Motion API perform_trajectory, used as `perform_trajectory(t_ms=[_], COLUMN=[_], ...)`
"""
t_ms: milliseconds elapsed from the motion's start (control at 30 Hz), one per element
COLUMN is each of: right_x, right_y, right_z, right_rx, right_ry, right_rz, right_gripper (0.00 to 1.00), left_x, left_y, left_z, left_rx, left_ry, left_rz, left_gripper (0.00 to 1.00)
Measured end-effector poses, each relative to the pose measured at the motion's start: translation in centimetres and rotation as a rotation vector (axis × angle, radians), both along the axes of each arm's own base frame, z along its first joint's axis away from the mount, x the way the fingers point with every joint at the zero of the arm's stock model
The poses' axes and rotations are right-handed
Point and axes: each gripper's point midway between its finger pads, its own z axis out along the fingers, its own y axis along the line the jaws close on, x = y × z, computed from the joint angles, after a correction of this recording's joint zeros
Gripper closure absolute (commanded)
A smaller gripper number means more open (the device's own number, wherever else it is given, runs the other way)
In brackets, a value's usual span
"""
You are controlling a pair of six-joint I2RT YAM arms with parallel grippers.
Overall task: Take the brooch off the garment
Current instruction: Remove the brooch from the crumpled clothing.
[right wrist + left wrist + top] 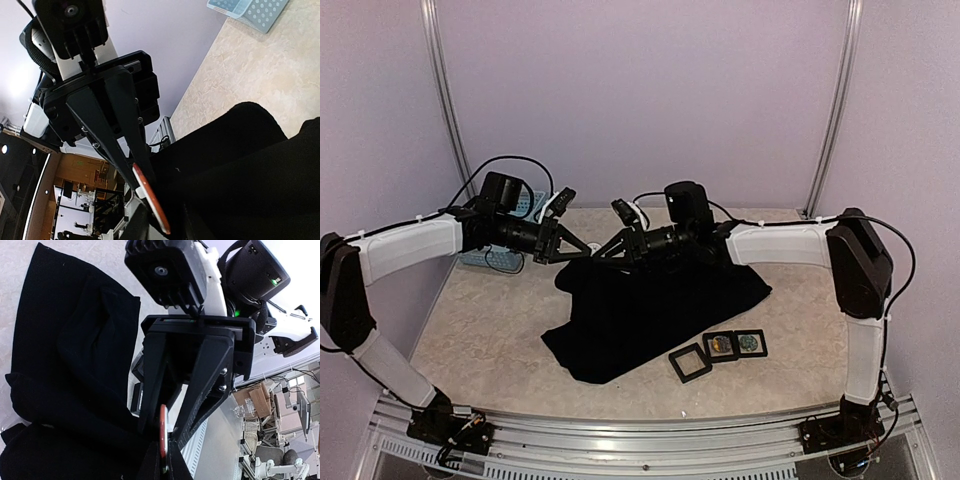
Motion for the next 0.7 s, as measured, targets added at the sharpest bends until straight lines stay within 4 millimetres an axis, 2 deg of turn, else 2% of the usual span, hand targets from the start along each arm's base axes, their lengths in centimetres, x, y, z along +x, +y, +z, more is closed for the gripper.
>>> perform_trajectory(t_ms=[67, 167, 400, 567, 700], right_x=[0.1, 0.4, 1.2, 1.5, 1.4], right_y=[-0.1, -0.6, -2.5, -2.6, -2.7], right_z=[0.5, 1.8, 5.9, 6.0, 4.7], right_rx=[0.014, 0.04, 0.111, 0.116, 0.067], right_ry=[-0.054, -0.131, -0.284, -0.306, -0.306], right_rz=[0.0, -0.01, -0.07, -0.083, -0.073], right_gripper=[0.54, 0.5, 0.54, 0.56, 0.58], left_x=[-0.2, -0.9, -1.6, -1.6, -1.4], left_y=[0.1, 0.1, 0.1, 0.0, -0.1], left_z=[0.4, 1.0, 1.7, 2.0, 2.1], left_rx=[-0.025, -0.062, -0.103, -0.113, -0.12], left_ry=[0.001, 0.019, 0.033, 0.035, 0.04], left_rz=[-0.019, -0.065, -0.11, -0.11, -0.105], left_gripper=[1.0, 1.0, 1.0, 1.0, 1.0])
